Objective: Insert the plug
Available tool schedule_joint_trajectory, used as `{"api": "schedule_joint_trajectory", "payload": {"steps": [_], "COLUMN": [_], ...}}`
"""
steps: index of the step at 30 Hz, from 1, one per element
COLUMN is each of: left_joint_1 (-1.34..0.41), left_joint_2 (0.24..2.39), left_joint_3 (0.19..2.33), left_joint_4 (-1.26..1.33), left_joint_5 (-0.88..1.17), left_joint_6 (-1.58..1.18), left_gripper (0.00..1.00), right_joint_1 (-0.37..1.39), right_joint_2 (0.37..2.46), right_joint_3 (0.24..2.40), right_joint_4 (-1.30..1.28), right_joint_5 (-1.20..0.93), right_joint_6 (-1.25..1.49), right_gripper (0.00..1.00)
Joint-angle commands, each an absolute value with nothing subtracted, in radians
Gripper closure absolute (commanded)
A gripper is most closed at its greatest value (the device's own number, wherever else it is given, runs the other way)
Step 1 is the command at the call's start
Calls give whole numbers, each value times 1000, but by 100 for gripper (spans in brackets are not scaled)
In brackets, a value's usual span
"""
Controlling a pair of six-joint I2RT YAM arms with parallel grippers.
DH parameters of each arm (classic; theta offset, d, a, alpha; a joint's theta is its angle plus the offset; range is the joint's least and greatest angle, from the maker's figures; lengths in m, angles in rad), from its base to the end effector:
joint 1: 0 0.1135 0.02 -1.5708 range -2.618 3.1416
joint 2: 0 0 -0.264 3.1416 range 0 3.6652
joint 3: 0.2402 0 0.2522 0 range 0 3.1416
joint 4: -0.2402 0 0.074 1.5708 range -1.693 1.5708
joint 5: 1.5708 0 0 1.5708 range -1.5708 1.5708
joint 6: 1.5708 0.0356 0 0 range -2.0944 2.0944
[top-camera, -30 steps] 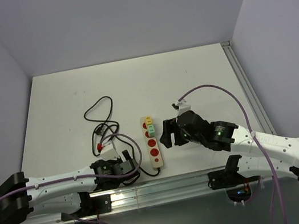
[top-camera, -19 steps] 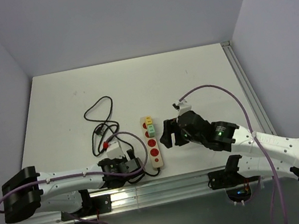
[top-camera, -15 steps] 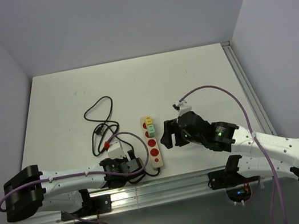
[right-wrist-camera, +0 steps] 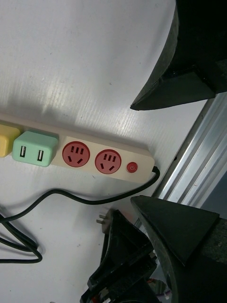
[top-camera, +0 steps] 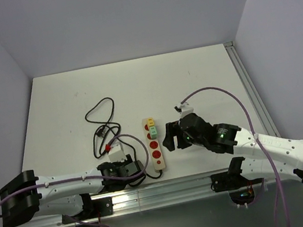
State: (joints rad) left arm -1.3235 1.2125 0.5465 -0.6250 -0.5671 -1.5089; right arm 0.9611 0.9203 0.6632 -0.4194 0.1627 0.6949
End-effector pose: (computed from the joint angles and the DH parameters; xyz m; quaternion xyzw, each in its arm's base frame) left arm 0.0640 -0.1755 0.1566 -0.1268 0.9430 -0.0896 0.2943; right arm 0.1178 0.1585 0.2510 -0.0844 0.8954 0.2679 0.3455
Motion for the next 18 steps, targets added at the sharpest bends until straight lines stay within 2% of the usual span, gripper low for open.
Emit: {"api": "schedule_joint_trajectory", "payload": {"steps": [1, 2, 4, 9, 12, 16, 18], "left_joint_1": [-1328, -1327, -1321, -1203, -1106, -982, -933], "left_joint_2": [1140, 1122, 1086, 1005, 985, 965, 957], "left_joint_3": [525, 525, 535, 624, 693, 755, 782], "left_joint_4": [-580, -574, -554, -477, -393, -282, -243], "left_joint_5": [-566, -574, -594, -520, -398, -154, -124], "left_joint_6": [-1506, -1499, -1456, -1278, -1215, -1233, -1282], "left_gripper": [77, 82, 99, 100, 100, 100, 100], "right_joint_1": [956, 956, 956, 957, 959, 962, 974], "right_joint_2": [917, 920, 930, 917, 850, 812, 819], "right_joint_3": [655, 655, 664, 658, 623, 601, 607], "right_joint_4": [-397, -397, -403, -355, -241, -71, -37], "right_joint_5": [155, 158, 170, 203, 172, 123, 124], "right_joint_6": [699, 698, 699, 680, 643, 592, 571], "right_gripper": [21, 21, 21, 23, 23, 26, 29]}}
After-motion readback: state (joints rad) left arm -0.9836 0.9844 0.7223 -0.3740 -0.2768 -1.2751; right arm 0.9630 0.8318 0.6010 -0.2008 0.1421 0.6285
